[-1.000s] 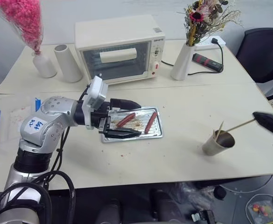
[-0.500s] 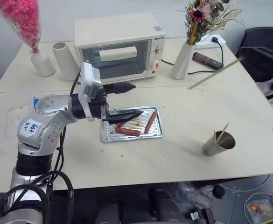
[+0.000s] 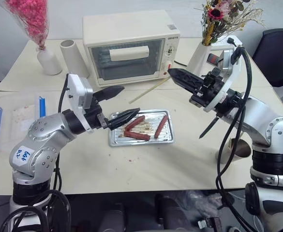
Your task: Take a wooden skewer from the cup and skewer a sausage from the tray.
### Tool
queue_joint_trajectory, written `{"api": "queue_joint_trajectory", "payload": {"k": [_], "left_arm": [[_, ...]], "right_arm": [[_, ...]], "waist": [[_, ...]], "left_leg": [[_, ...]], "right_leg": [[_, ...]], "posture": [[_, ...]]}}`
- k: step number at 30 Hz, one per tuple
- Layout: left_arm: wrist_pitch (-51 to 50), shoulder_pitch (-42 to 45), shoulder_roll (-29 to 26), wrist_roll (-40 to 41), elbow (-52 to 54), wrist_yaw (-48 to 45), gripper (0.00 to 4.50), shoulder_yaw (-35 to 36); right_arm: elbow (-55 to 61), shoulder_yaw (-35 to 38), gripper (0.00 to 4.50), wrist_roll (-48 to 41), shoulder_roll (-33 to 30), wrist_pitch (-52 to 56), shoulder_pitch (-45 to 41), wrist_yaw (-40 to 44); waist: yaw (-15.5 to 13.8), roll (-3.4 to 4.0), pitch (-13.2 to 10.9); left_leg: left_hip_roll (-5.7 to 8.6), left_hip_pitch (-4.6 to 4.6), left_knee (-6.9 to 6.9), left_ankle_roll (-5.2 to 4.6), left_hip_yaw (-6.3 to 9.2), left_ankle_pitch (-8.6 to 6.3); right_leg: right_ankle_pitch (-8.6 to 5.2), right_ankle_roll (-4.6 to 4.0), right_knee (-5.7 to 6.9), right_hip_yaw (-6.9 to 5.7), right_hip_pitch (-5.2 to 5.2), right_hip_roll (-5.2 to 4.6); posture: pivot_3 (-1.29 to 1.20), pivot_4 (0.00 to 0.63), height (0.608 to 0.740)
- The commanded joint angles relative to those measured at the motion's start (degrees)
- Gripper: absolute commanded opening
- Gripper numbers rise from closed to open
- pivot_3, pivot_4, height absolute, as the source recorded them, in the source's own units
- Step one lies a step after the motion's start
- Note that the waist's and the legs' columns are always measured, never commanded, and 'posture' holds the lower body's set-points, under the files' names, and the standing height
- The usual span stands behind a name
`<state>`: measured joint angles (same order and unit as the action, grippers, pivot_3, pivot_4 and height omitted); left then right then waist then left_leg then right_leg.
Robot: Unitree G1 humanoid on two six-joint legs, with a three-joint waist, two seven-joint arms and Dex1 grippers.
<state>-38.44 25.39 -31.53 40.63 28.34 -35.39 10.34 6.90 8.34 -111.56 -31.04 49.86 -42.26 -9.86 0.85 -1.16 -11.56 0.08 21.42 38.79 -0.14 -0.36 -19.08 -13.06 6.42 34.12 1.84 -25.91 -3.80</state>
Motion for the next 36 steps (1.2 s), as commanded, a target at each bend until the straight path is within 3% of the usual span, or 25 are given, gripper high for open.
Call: {"api": "queue_joint_trajectory", "payload": {"k": [1,6,9,15,33,36], "left_arm": [[0.1,0.6,-0.2,2.0,2.3,1.1,4.5,1.3],[1.3,2.6,0.7,1.6,0.8,1.5,4.5,0.3],[1.8,3.5,1.7,2.2,0.2,1.5,3.93,0.4],[2.4,4.1,2.3,1.1,-0.9,1.1,2.22,-1.0],[5.1,4.5,3.3,0.7,-2.7,0.6,2.22,-1.8],[5.1,4.4,3.4,0.9,-2.5,0.4,1.4,-1.7]], "right_arm": [[0.4,0.4,0.01,-1.4,0.4,0.2,-1.4,-0.2],[0.3,0.2,0.01,-1.4,1.9,1.3,-2.0,0.2],[0.2,0.5,0.0,-1.4,2.9,1.6,-2.0,-0.4],[0.2,1.4,0.0,-1.4,4.8,1.3,-2.3,-1.5],[0.6,4.4,0.0,-1.4,7.5,3.8,-2.9,-3.1],[0.5,4.7,0.0,-1.4,7.7,4.3,-3.0,-3.3]], "waist": [[-0.1,0.0,0.0],[-0.2,0.0,0.0],[-0.1,0.0,0.0],[0.1,0.0,0.0],[0.7,0.0,0.0],[0.7,0.0,0.0]], "left_leg": [[0.0,-0.01,0.01,-0.01,0.01,-0.01],[-0.01,-0.02,0.14,-0.01,-0.02,-0.01],[-0.01,-0.06,0.17,-0.02,-0.07,-0.01],[-0.04,-0.06,0.17,-0.02,-0.07,-0.01],[-0.05,-0.04,0.17,-0.03,-0.05,-0.02],[-0.05,-0.05,0.17,-0.03,-0.05,-0.02]], "right_leg": [[0.0,0.0,0.01,0.0,0.02,-0.01],[0.01,-0.01,0.15,0.0,0.02,0.05],[0.01,-0.02,0.22,0.03,0.02,0.06],[0.01,-0.02,0.24,0.03,0.01,0.11],[0.01,-0.03,0.22,0.02,0.01,0.05],[0.01,-0.03,0.23,0.03,0.01,0.05]], "posture": [[0.0,0.15,0.74],[0.0,0.15,0.74],[0.0,0.15,0.74],[0.0,0.15,0.74],[0.0,0.15,0.74],[0.0,0.15,0.74]]}}
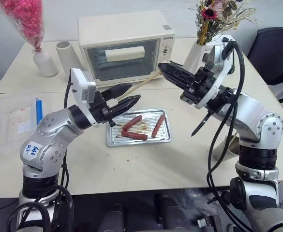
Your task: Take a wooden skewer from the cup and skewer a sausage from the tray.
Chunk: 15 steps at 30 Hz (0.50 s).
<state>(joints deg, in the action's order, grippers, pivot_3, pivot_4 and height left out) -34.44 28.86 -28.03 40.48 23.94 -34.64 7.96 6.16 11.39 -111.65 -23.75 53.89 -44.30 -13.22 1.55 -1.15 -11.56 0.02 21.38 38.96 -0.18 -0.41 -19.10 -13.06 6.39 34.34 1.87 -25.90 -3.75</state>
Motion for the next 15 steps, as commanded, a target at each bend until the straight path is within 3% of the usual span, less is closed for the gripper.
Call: {"api": "queue_joint_trajectory", "payload": {"k": [1,5,15], "left_arm": [[1.1,0.8,-0.1,1.1,1.9,-0.4,1.04,0.7],[1.1,0.8,-0.1,1.1,1.8,-0.6,0.03,0.7],[0.9,1.1,-0.7,0.6,1.8,-0.6,0.03,0.7]], "right_arm": [[1.2,1.8,0.0,-1.4,0.4,0.4,-1.0,0.0],[1.1,2.0,0.0,-1.4,0.5,0.5,-1.1,-0.2],[1.2,1.3,0.0,-1.4,-0.6,0.3,-0.7,-0.2]], "waist": [[0.0,0.0,0.0],[0.0,0.0,0.0],[0.0,0.0,0.0]], "left_leg": [[0.0,0.0,0.0,0.0,0.0,0.0],[0.0,0.0,0.0,0.0,0.0,0.0],[0.0,0.0,-0.01,-0.01,0.0,-0.01]], "right_leg": [[0.0,0.0,0.0,0.0,0.0,0.0],[0.0,0.0,0.0,-0.01,0.0,0.01],[0.0,0.0,-0.02,0.0,0.0,0.0]], "posture": [[0.0,0.15,0.74],[0.0,0.15,0.74],[0.0,0.15,0.74]]}}
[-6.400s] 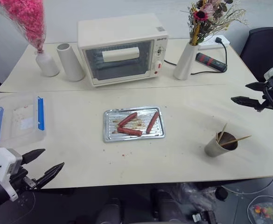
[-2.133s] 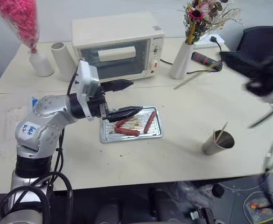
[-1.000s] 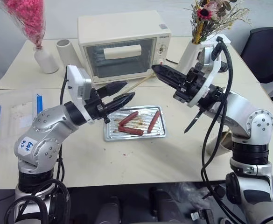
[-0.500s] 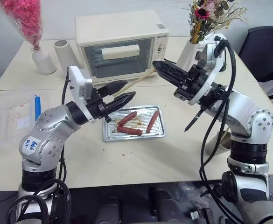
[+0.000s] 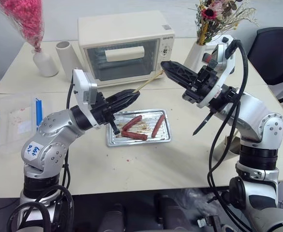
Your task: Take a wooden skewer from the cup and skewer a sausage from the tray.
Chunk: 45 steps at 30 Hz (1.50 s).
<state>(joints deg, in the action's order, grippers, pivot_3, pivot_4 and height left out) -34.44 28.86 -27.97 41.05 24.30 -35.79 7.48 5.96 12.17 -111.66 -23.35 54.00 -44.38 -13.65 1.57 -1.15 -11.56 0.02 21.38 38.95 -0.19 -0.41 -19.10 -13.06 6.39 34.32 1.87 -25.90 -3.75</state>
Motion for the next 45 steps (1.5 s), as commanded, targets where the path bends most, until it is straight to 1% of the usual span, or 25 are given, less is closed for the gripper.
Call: {"api": "queue_joint_trajectory", "payload": {"k": [1,2,4,5,9,11,13,14,16,18,20,23,25,28,33,40,45], "left_arm": [[0.8,1.0,-1.2,0.0,1.3,0.4,0.0,1.5],[0.8,0.8,-1.7,-0.1,1.2,0.3,0.0,1.9],[0.5,0.2,-3.1,0.0,1.3,0.0,0.0,3.0],[0.4,-0.1,-3.7,0.1,1.4,-0.1,0.0,3.5],[-0.7,-3.1,-7.8,1.2,2.6,-0.6,0.0,7.2],[-1.8,-5.2,-10.1,2.4,3.7,-0.9,0.0,9.7],[-3.2,-8.1,-13.2,3.9,4.7,-2.2,0.0,12.9],[-3.9,-9.8,-14.9,4.4,5.1,-3.0,0.0,14.6],[-4.8,-13.4,-17.9,5.1,5.6,-4.8,0.0,17.7],[-5.3,-16.8,-20.3,5.5,6.0,-6.5,0.0,20.4],[-6.0,-18.9,-22.0,6.5,6.4,-7.4,0.0,22.2],[-7.4,-21.7,-24.7,8.3,7.1,-10.0,0.0,25.1],[-7.3,-22.3,-25.8,8.5,6.6,-10.8,0.0,25.7],[-7.3,-22.0,-26.1,8.6,6.7,-10.4,0.0,25.2],[-7.5,-20.9,-26.0,9.2,7.6,-9.2,0.0,24.4],[-7.9,-19.1,-26.0,9.3,7.5,-8.1,0.0,23.7],[-7.9,-18.6,-26.0,9.4,7.7,-7.6,0.0,23.5]], "right_arm": [[1.2,0.4,0.52,-1.3,-1.4,0.3,-0.7,0.3],[1.0,0.1,0.69,-1.3,-2.1,0.4,-0.8,0.5],[0.5,-0.6,1.32,-0.9,-4.1,0.9,-1.5,1.4],[0.2,-0.8,1.53,-0.6,-4.8,1.1,-1.8,1.8],[-2.1,-1.2,2.89,3.5,-8.4,2.2,-4.2,4.8],[-2.5,-2.4,3.59,8.3,-10.5,3.1,-5.3,6.2],[-1.7,-4.3,4.15,13.9,-11.9,4.0,-6.2,7.5],[-1.2,-5.1,4.15,15.9,-12.3,4.6,-6.4,8.0],[1.1,-8.4,4.15,22.6,-13.7,6.0,-6.8,9.4],[2.9,-12.3,4.15,29.2,-14.9,8.5,-7.5,9.3],[3.0,-14.1,4.15,33.2,-15.2,10.6,-7.9,8.2],[2.1,-14.3,4.15,32.7,-14.0,16.0,-7.3,2.6],[3.8,-14.9,4.15,31.6,-12.2,18.6,-5.8,-0.1],[4.4,-14.9,4.15,31.5,-9.8,20.9,-3.6,-3.6],[4.5,-13.3,4.15,34.2,-7.3,23.0,-0.2,-8.8],[3.2,-11.4,4.15,38.6,-2.8,23.3,1.3,-10.3],[2.0,-10.7,4.15,42.2,0.9,23.5,1.5,-9.4]], "waist": [[0.0,0.0,0.0],[0.0,0.0,0.0],[0.0,0.0,0.0],[0.0,0.0,0.0],[0.2,0.02,0.0],[0.1,0.01,0.0],[0.1,0.01,0.0],[0.1,0.01,0.0],[0.1,0.01,0.0],[0.1,0.02,0.0],[0.0,0.01,0.0],[-0.1,0.01,0.0],[0.0,0.01,0.0],[0.0,0.01,0.0],[0.0,0.01,0.0],[0.2,0.01,0.0],[0.2,0.01,0.0]], "left_leg": [[0.0,0.0,0.0,0.0,0.0,0.0],[0.0,0.0,0.0,0.0,0.0,0.0],[0.0,0.0,-0.01,0.0,0.0,0.0],[0.0,0.0,-0.01,0.0,0.0,0.0],[0.0,-0.01,-0.04,-0.01,-0.03,-0.01],[-0.06,-0.02,-0.08,-0.01,-0.02,-0.01],[-0.09,0.0,-0.11,-0.01,-0.01,-0.01],[-0.13,0.0,-0.11,0.0,-0.01,-0.02],[-0.13,0.01,-0.2,0.01,-0.02,-0.02],[-0.12,0.03,-0.28,0.02,-0.08,-0.02],[-0.06,0.06,-0.36,0.04,-0.11,-0.01],[-0.04,0.24,-0.36,0.07,-0.07,0.0],[0.03,0.27,-0.44,0.06,-0.05,0.01],[0.06,0.26,-0.52,0.06,-0.06,0.01],[0.07,0.28,-0.67,0.05,-0.08,0.02],[0.06,0.25,-0.68,0.04,-0.16,0.03],[0.04,0.23,-0.66,0.07,-0.16,0.06]], "right_leg": [[0.0,0.0,0.0,0.0,0.0,0.0],[0.0,0.0,0.0,0.0,0.0,0.0],[0.0,0.0,0.0,0.0,-0.01,0.0],[0.0,-0.01,-0.01,0.0,-0.01,0.0],[-0.01,-0.01,-0.04,0.03,-0.02,0.0],[-0.02,-0.03,-0.13,0.01,-0.02,0.01],[-0.03,-0.05,-0.24,0.0,-0.04,-0.01],[-0.04,-0.08,-0.29,0.01,-0.05,-0.05],[-0.04,-0.1,-0.3,0.0,-0.08,-0.24],[-0.07,-0.16,-0.33,-0.01,-0.2,-0.3],[-0.11,-0.24,-0.31,-0.03,-0.34,-0.39],[-0.12,-0.25,-0.32,-0.02,-0.49,-0.45],[-0.13,-0.28,-0.34,-0.02,-0.53,-0.56],[-0.13,-0.27,-0.39,-0.05,-0.53,-0.58],[-0.11,-0.23,-0.29,-0.09,-0.55,-0.57],[-0.08,-0.18,-0.28,-0.07,-0.55,-0.45],[-0.08,-0.18,-0.21,-0.04,-0.55,-0.07]], "posture": [[0.0,0.15,0.74],[0.0,0.15,0.74],[0.0,0.15,0.74],[0.0,0.15,0.74],[0.0,0.15,0.74],[0.0,0.15,0.74],[0.0,0.15,0.74],[0.0,0.15,0.74],[0.0,0.15,0.74],[0.0,0.15,0.74],[0.0,0.15,0.74],[0.0,0.15,0.74],[0.0,0.15,0.74],[0.0,0.15,0.74],[0.0,0.15,0.74],[0.0,0.15,0.74],[0.0,0.15,0.74]]}}
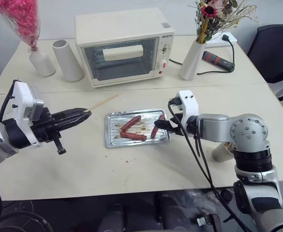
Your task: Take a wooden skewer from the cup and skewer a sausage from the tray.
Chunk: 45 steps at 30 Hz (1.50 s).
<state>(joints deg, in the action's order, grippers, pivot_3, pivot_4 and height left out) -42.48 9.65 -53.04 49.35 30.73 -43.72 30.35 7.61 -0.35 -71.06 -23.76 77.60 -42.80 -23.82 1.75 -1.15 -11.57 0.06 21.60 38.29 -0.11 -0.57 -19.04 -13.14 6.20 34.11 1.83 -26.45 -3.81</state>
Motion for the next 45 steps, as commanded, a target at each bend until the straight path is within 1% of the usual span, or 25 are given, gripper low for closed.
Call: {"api": "queue_joint_trajectory", "payload": {"k": [1,6,10,20,21,23,24,26,35,42,43,45], "left_arm": [[0.2,0.6,-0.9,1.1,1.3,0.4,0.0,0.7],[0.2,0.6,-0.7,1.1,1.7,0.9,0.0,0.8],[0.3,0.6,-0.7,1.1,1.7,1.3,0.0,1.2],[0.7,0.7,-0.3,1.1,2.0,2.2,0.0,1.1],[0.7,0.6,-0.2,1.1,2.0,2.2,0.0,1.2],[0.7,0.6,-0.2,1.1,2.0,2.3,0.0,1.3],[0.7,0.6,-0.1,1.1,2.0,2.4,0.0,1.3],[0.8,0.6,-0.1,1.2,1.9,2.5,0.0,1.3],[1.0,1.4,0.0,1.0,1.7,2.8,0.0,0.4],[1.0,2.5,0.0,0.8,1.1,2.8,0.0,-0.2],[1.0,2.6,0.0,0.7,1.1,2.8,0.0,-0.3],[1.1,2.7,-0.1,0.7,0.9,2.8,0.0,-0.4]], "right_arm": [[0.0,1.7,4.15,2.6,2.0,-0.1,-0.1,1.2],[-0.8,1.1,4.15,7.2,5.1,0.2,-0.2,3.8],[-1.3,-0.1,4.15,11.8,6.1,-0.1,-0.1,7.0],[-1.3,-6.0,4.15,24.0,5.7,-3.8,0.5,18.4],[-1.3,-6.3,3.77,25.0,5.8,-4.0,0.7,19.3],[-1.4,-7.1,3.24,27.2,5.7,-4.8,1.0,21.3],[-1.2,-7.5,2.85,27.9,5.6,-5.1,1.2,22.7],[-0.7,-8.2,2.22,29.2,5.4,-5.5,1.4,25.1],[1.0,-10.2,2.22,34.6,5.2,-6.6,3.4,31.6],[-0.7,-11.6,2.22,39.5,5.0,-9.6,4.2,35.9],[-0.7,-11.9,1.85,40.1,4.8,-9.9,4.2,36.6],[-0.7,-12.5,1.4,41.2,4.6,-10.6,4.2,37.8]], "waist": [[0.0,0.0,0.0],[0.0,0.0,0.0],[0.0,0.0,0.0],[0.1,-0.05,0.0],[0.1,-0.05,0.0],[0.1,-0.06,0.0],[0.1,-0.06,0.0],[0.2,-0.06,0.0],[0.2,-0.09,0.1],[0.2,-0.19,0.1],[0.2,-0.21,0.1],[0.2,-0.22,0.1]], "left_leg": [[0.02,0.0,0.0,-0.01,-0.01,0.01],[-0.02,-0.01,-0.01,-0.01,0.0,0.01],[-0.02,-0.01,-0.01,-0.01,0.0,0.02],[0.01,-0.14,0.0,0.05,-0.03,0.05],[0.0,-0.15,0.0,0.07,-0.03,0.06],[0.01,-0.18,0.0,0.09,-0.03,0.07],[0.0,-0.2,0.0,0.1,-0.03,0.08],[0.0,-0.22,0.0,0.11,-0.03,0.08],[-0.01,-0.28,0.0,0.14,-0.03,0.1],[-0.01,-0.34,0.0,0.14,-0.03,0.1],[-0.01,-0.36,0.01,0.15,-0.04,0.11],[-0.01,-0.36,0.01,0.17,-0.03,0.12]], "right_leg": [[0.01,0.02,0.04,0.02,0.0,0.0],[0.01,0.03,0.05,0.03,-0.01,0.05],[0.02,0.02,0.06,0.02,-0.01,0.06],[0.01,0.02,0.21,0.06,0.02,0.09],[0.01,0.01,0.25,0.07,0.02,0.09],[0.01,0.0,0.31,0.07,0.02,0.1],[0.0,-0.01,0.33,0.07,0.02,0.11],[0.01,-0.02,0.37,0.08,0.02,0.14],[-0.01,-0.08,0.47,0.09,0.03,0.16],[-0.02,-0.09,0.49,0.1,0.06,0.16],[-0.02,-0.09,0.51,0.11,0.06,0.16],[-0.03,-0.11,0.5,0.11,0.06,0.16]], "posture": [[0.0,0.15,0.74],[0.0,0.15,0.74],[0.0,0.15,0.74],[0.0,0.15,0.74],[0.0,0.15,0.74],[0.0,0.15,0.74],[0.0,0.15,0.74],[0.0,0.15,0.74],[0.0,0.15,0.74],[0.0,0.15,0.74],[0.0,0.15,0.74],[0.0,0.15,0.74]]}}
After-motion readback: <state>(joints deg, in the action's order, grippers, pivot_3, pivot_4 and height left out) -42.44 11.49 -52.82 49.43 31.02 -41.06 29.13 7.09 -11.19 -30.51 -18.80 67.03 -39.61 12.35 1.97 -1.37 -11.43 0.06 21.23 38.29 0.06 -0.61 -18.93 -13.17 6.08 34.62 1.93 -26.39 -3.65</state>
